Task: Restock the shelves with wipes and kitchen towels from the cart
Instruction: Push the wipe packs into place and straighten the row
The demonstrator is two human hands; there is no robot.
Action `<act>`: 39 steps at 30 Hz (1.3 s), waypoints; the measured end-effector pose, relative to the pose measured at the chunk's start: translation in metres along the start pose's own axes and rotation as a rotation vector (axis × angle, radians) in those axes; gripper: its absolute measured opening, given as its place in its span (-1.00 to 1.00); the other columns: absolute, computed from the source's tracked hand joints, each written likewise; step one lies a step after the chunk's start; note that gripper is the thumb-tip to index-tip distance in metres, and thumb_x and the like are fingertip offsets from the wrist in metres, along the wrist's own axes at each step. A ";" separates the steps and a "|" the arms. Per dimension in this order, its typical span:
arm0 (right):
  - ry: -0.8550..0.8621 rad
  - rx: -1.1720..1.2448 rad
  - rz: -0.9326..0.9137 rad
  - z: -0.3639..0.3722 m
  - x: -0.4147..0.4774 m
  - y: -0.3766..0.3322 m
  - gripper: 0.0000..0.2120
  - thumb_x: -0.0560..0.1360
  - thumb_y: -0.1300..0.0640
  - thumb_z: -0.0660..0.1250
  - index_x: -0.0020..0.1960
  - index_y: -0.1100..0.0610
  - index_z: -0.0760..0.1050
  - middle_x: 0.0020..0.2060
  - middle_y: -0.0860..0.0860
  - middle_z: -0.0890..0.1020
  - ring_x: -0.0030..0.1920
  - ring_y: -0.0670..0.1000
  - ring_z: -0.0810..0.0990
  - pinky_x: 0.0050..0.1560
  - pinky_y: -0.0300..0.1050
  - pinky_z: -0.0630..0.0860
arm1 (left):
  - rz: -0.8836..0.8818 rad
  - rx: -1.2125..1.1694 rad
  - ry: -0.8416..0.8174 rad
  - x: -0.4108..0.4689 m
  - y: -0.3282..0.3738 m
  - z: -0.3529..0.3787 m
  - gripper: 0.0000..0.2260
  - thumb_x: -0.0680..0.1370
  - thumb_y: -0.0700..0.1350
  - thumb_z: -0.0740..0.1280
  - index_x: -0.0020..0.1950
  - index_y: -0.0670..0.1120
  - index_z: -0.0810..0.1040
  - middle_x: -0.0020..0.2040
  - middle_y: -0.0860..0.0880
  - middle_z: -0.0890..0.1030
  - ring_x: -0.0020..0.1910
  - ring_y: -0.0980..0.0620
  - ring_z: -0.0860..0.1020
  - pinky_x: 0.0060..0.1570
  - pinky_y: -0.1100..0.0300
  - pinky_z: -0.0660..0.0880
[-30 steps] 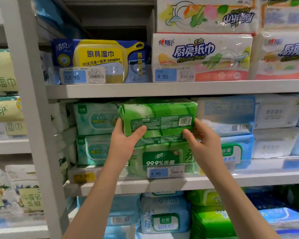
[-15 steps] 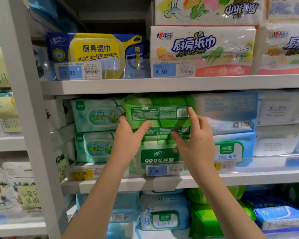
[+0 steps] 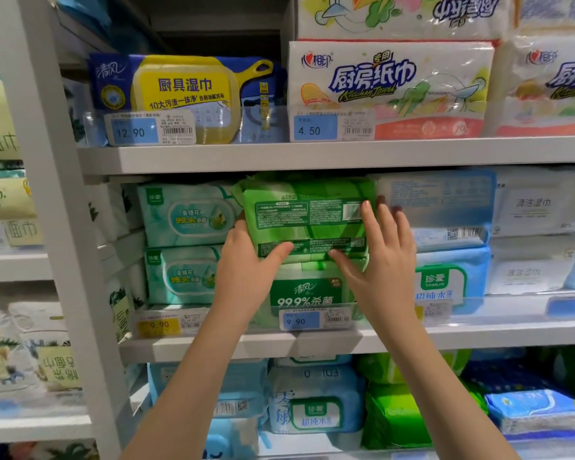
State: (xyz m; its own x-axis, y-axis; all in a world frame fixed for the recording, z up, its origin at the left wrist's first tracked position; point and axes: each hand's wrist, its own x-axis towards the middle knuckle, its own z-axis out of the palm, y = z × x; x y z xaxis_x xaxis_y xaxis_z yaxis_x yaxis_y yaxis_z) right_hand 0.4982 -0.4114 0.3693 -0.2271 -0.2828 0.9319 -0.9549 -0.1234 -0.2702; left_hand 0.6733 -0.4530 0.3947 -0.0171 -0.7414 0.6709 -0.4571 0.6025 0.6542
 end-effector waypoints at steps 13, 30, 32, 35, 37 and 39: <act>-0.057 -0.008 -0.037 0.003 -0.005 0.002 -0.30 0.45 -0.16 0.28 0.51 0.06 0.21 0.51 0.15 0.20 0.49 0.21 0.13 0.40 0.31 0.13 | -0.016 0.021 -0.119 0.000 -0.003 -0.004 -0.56 0.49 0.09 0.37 0.29 -0.04 0.35 0.19 0.00 0.51 0.15 0.00 0.48 0.13 0.07 0.43; -0.214 -0.030 -0.124 -0.009 -0.017 0.006 -0.43 0.54 -0.13 0.10 0.48 0.08 0.27 0.53 0.08 0.15 0.51 0.18 0.13 0.41 0.29 0.14 | 0.078 0.258 0.042 -0.050 0.001 0.006 -0.37 0.62 -0.02 0.22 0.57 -0.12 -0.05 0.51 -0.14 0.22 0.45 -0.12 0.24 0.41 -0.03 0.17; -0.258 -0.027 -0.131 -0.014 -0.021 0.007 -0.45 0.54 -0.06 0.22 0.48 0.09 0.27 0.53 0.06 0.14 0.51 0.18 0.12 0.42 0.29 0.13 | 0.063 0.294 0.026 -0.056 0.002 0.004 -0.36 0.61 -0.01 0.23 0.57 -0.14 -0.03 0.53 -0.13 0.18 0.48 -0.10 0.17 0.44 0.00 0.11; -0.309 -0.023 -0.122 -0.023 -0.026 0.006 -0.44 0.52 0.01 0.34 0.46 0.11 0.31 0.53 0.05 0.16 0.51 0.18 0.14 0.44 0.28 0.14 | 0.050 0.302 0.000 -0.064 0.002 0.004 -0.36 0.60 -0.02 0.25 0.56 -0.15 0.00 0.55 -0.11 0.13 0.51 -0.06 0.10 0.47 0.02 0.04; -0.326 -0.013 -0.101 -0.028 -0.029 0.005 -0.49 0.53 0.00 0.34 0.42 0.13 0.37 0.52 0.05 0.20 0.50 0.18 0.17 0.43 0.28 0.17 | 0.065 0.292 0.030 -0.069 0.001 0.004 -0.41 0.58 -0.05 0.28 0.53 -0.18 0.14 0.51 -0.13 0.20 0.48 -0.09 0.16 0.45 -0.01 0.10; -0.338 0.005 -0.078 -0.033 -0.032 0.004 -0.55 0.53 0.00 0.30 0.37 0.14 0.42 0.49 0.05 0.26 0.49 0.17 0.21 0.42 0.28 0.20 | 0.137 0.274 0.114 -0.074 0.001 0.005 -0.54 0.55 -0.11 0.32 0.41 -0.23 0.36 0.41 -0.17 0.34 0.40 -0.13 0.28 0.38 -0.04 0.21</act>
State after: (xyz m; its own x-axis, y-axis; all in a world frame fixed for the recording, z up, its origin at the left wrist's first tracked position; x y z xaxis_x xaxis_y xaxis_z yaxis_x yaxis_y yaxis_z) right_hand 0.4956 -0.3710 0.3463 -0.0762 -0.5710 0.8174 -0.9658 -0.1615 -0.2028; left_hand 0.6695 -0.3995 0.3438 -0.0019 -0.6117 0.7911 -0.6798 0.5810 0.4476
